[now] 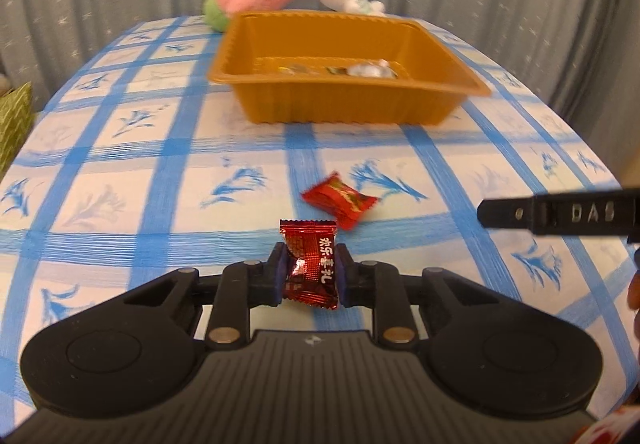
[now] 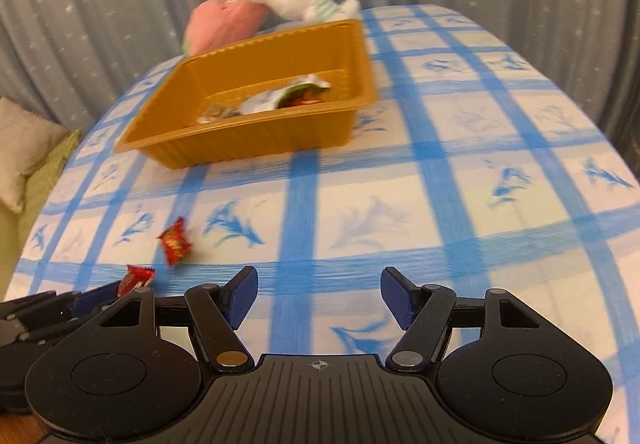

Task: Organize snacks
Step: 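Grasp the second red-wrapped candy with the right tool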

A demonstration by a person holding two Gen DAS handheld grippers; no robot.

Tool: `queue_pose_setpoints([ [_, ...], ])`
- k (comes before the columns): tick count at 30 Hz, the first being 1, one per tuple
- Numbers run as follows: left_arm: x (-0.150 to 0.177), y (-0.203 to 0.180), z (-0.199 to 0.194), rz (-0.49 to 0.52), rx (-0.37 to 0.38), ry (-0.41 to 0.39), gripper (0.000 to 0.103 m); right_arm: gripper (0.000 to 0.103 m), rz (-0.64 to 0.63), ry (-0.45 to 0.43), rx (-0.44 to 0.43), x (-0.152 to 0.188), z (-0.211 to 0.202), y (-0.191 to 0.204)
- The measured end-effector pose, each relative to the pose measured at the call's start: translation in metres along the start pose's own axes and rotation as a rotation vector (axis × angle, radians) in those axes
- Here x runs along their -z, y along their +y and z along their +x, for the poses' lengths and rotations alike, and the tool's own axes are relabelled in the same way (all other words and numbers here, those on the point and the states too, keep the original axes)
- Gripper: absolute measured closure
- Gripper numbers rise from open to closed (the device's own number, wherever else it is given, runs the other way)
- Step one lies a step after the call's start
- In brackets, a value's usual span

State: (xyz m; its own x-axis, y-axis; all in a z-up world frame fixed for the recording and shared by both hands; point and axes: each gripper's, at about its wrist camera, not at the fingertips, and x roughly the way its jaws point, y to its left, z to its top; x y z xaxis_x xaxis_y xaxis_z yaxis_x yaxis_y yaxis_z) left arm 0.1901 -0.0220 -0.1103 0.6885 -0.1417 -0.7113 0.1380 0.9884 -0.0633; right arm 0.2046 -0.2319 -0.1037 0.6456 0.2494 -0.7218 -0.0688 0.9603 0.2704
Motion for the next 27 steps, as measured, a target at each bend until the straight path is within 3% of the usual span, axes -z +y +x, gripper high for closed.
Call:
queue_pose_setpoints([
  [14,-0.012,0.047,-0.019,-0.159,-0.057,-0.049,0.082,0.035,-0.22,-0.026,-0.142,-0.008,0.029,0.055],
  [24,-0.009,0.054,-0.015,-0.186,-0.06,-0.04,0.082,0.035,-0.308,-0.024,-0.206,-0.01,0.06,0.08],
  [26,-0.009,0.055,-0.014,-0.192,-0.062,-0.035,0.082,0.038,-0.319,-0.024,-0.208,-0.009,0.065,0.082],
  [27,-0.008,0.056,-0.012,-0.195,-0.062,-0.034,0.082,0.044,-0.326,-0.022,-0.21,-0.009,0.068,0.084],
])
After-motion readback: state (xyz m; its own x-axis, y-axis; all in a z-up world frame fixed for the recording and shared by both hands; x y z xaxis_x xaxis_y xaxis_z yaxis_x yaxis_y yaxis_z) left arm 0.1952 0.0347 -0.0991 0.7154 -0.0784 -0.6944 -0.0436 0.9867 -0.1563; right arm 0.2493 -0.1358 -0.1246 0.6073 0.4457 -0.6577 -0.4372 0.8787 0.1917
